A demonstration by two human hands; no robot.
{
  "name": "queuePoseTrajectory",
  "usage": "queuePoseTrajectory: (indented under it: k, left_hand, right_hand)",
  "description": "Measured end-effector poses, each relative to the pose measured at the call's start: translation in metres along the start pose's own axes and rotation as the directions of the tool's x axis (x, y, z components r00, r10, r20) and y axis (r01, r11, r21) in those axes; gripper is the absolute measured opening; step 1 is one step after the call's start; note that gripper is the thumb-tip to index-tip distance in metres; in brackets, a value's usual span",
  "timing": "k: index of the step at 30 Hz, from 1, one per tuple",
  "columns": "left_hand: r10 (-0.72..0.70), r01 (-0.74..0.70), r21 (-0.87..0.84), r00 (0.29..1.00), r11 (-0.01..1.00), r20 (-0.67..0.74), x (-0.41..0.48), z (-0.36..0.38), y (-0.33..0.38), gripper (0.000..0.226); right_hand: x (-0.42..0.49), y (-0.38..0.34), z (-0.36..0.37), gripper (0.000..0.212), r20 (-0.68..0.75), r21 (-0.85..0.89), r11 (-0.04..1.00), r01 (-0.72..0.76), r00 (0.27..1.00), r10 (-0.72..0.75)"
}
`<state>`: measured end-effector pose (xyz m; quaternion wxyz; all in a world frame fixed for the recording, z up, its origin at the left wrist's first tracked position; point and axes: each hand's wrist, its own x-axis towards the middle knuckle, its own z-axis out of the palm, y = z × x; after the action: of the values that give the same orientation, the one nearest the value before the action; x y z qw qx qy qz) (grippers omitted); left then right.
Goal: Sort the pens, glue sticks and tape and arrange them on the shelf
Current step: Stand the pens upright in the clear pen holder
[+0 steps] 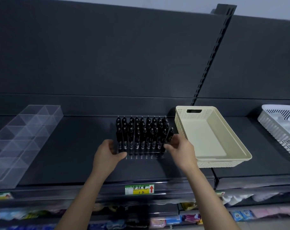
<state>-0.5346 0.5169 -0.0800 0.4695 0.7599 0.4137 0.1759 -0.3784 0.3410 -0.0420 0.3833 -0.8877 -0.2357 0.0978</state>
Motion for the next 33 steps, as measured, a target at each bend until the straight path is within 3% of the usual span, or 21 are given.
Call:
queuePoseTrajectory:
  k: [3,7,9,12,16,25,33]
  left_hand:
    - [0.005,-0.003,-0.019,0.995,1.0,0.1,0.005,0.001,0.002,0.061]
    - [0.028,-0.029,0.011,0.995,1.0,0.097,0.008,0.006,0.001,0.051]
    - [0.035,-0.036,0.014,0.996,0.999,0.078,0.01,0.008,0.0,0.047]
    - [0.036,-0.037,0.013,0.996,0.999,0.076,0.011,0.009,0.0,0.046]
    - [0.028,-0.029,0.018,0.997,0.999,0.073,0.014,0.009,-0.002,0.046]
    - [0.006,-0.009,0.041,0.998,0.999,0.069,0.017,0.01,-0.003,0.048]
    - [-0.001,-0.001,0.029,0.997,1.0,0.072,0.016,0.01,-0.004,0.05]
  right_hand:
    - [0.0,0.006,0.005,0.052,0.118,-0.008,0.997,-0.077,0.99,0.078]
    - [-0.002,0.007,0.013,0.044,0.169,0.001,0.995,-0.103,0.98,0.102]
    - [-0.002,0.007,0.014,0.037,0.141,-0.035,0.996,-0.08,0.986,0.084]
    - [0.001,0.004,0.012,0.007,0.014,-0.087,0.996,0.007,1.0,-0.006]
    - [0.007,-0.005,0.005,0.02,-0.082,-0.17,0.982,0.08,0.992,-0.095]
    - [0.007,-0.006,0.002,0.022,0.019,-0.365,0.899,0.242,0.967,-0.252]
    - [-0.001,0.003,0.005,0.027,-0.079,-0.229,0.956,0.181,0.976,-0.203]
